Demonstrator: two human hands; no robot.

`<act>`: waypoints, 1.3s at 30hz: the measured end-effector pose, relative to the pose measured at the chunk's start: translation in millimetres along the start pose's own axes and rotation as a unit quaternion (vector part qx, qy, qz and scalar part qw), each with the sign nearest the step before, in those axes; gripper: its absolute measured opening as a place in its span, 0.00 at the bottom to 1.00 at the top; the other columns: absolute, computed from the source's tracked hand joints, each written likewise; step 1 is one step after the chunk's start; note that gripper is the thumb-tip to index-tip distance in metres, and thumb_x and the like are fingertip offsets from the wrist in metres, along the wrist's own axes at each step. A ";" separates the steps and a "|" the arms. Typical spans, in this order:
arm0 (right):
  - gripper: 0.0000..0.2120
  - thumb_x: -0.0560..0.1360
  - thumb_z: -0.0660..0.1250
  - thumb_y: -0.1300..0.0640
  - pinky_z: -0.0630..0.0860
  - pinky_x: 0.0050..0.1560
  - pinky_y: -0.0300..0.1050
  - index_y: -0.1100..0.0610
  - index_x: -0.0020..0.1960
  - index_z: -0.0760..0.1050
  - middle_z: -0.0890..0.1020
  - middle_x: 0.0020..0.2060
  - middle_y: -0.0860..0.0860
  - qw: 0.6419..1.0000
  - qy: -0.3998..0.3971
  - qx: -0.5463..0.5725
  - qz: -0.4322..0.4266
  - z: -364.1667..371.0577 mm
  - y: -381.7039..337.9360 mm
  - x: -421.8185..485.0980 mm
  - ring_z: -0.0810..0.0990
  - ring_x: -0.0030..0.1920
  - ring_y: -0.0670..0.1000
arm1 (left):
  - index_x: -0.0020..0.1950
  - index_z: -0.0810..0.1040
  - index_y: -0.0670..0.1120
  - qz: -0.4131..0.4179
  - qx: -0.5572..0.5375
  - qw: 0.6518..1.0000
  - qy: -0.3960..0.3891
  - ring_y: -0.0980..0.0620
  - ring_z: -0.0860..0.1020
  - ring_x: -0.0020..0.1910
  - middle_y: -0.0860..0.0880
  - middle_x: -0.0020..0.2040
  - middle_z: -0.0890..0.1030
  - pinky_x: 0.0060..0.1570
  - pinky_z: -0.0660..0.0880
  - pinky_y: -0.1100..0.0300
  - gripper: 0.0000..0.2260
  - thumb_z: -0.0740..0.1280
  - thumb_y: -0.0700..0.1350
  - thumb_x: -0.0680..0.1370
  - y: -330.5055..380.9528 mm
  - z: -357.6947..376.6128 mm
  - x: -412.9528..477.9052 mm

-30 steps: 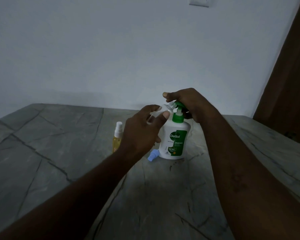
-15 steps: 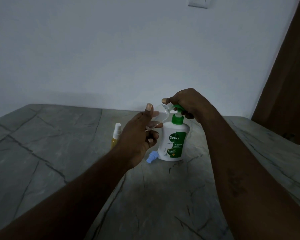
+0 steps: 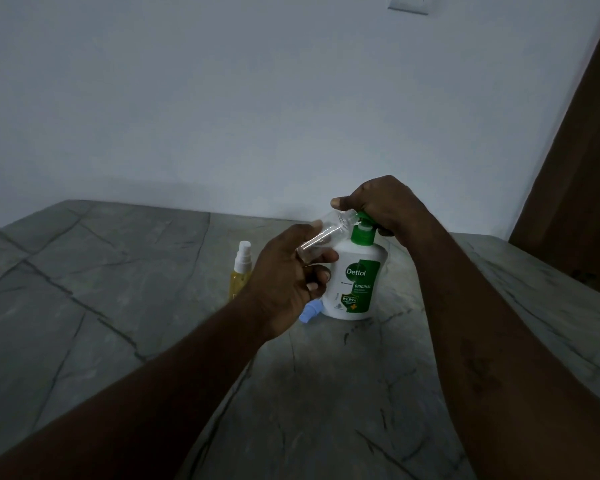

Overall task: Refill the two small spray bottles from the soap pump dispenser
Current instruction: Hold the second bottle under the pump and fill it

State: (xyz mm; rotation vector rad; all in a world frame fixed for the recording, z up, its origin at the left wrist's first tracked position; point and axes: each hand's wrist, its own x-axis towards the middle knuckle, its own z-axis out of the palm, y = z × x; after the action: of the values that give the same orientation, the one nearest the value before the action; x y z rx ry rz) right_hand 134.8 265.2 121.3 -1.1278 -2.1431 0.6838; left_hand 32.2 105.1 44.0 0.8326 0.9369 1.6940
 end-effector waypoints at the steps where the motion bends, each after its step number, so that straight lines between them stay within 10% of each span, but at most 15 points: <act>1: 0.25 0.72 0.75 0.38 0.74 0.35 0.47 0.62 0.49 0.84 0.81 0.35 0.53 1.000 0.018 -0.005 -0.013 -0.1 -1.5 -1.4 0.76 0.34 0.53 | 0.59 0.78 0.42 0.001 0.004 1.000 0.000 0.53 0.71 0.31 0.45 0.41 0.81 0.26 0.68 0.64 0.15 0.64 0.52 0.80 -0.2 -0.5 0.6; 9: 0.30 0.73 0.65 0.27 0.73 0.36 0.44 0.55 0.46 0.85 0.82 0.35 0.49 0.971 0.098 0.217 0.002 -4.8 -15.5 -12.2 0.76 0.33 0.48 | 0.59 0.84 0.47 0.024 0.051 0.998 0.022 0.54 0.72 0.31 0.49 0.43 0.82 0.29 0.69 0.63 0.21 0.67 0.61 0.75 4.0 -4.2 1.5; 19: 0.19 0.71 0.79 0.47 0.73 0.38 0.45 0.63 0.48 0.83 0.79 0.37 0.53 0.977 0.019 0.209 0.048 4.1 -3.1 -1.3 0.73 0.35 0.51 | 0.62 0.82 0.47 0.002 0.063 0.998 0.011 0.55 0.71 0.30 0.50 0.39 0.79 0.31 0.70 0.62 0.28 0.68 0.65 0.72 -0.5 -8.4 3.8; 39: 0.17 0.71 0.79 0.45 0.70 0.33 0.40 0.59 0.45 0.83 0.81 0.35 0.50 0.995 0.023 0.100 0.004 6.9 -2.2 -2.1 0.76 0.33 0.48 | 0.67 0.77 0.43 -0.006 0.034 0.999 -0.006 0.53 0.69 0.27 0.46 0.34 0.78 0.25 0.65 0.63 0.26 0.62 0.62 0.80 -3.9 -10.1 3.6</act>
State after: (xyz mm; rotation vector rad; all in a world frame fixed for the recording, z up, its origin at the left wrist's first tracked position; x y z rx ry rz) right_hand 129.6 261.2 117.5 -1.0343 -1.9843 0.8469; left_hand 24.2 107.3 36.2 0.8790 0.9937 1.6544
